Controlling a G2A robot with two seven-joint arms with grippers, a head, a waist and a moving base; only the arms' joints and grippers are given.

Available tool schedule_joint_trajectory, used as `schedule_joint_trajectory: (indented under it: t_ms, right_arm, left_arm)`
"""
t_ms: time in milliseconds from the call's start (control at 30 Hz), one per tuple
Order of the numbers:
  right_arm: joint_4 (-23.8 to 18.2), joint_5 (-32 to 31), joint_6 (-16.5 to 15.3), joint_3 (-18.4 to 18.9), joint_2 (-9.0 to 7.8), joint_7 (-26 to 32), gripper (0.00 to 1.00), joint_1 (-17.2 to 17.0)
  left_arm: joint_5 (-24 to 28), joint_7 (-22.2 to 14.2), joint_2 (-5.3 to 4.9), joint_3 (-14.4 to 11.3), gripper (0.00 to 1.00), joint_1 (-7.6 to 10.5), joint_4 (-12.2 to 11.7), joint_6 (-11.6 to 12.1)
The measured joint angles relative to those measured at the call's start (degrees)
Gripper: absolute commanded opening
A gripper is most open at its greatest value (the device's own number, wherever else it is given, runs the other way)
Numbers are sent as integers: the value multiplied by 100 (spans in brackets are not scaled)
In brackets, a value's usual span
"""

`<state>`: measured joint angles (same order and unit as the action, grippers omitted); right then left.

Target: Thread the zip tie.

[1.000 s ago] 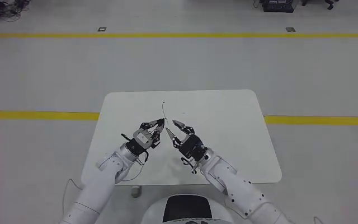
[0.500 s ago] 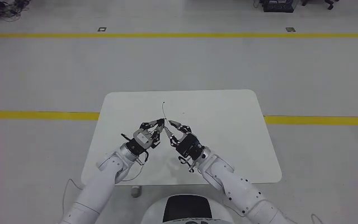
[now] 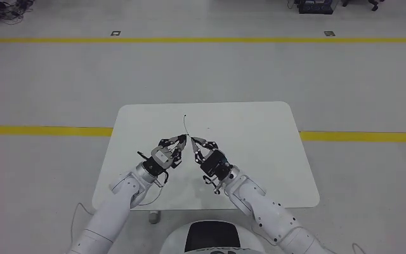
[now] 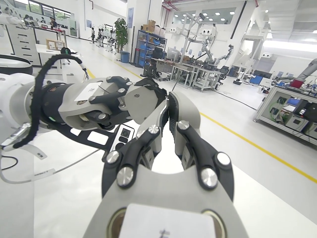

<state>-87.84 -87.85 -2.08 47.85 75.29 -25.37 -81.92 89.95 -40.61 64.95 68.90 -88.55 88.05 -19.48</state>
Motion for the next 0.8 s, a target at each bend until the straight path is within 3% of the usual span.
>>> schedule_joint_trajectory:
  t_ms: [800]
  right_arm:
    - [-182,-205,-44,400,-79,95,0,-356]
  left_arm:
    - [0,0,0,0,0,0,0,0]
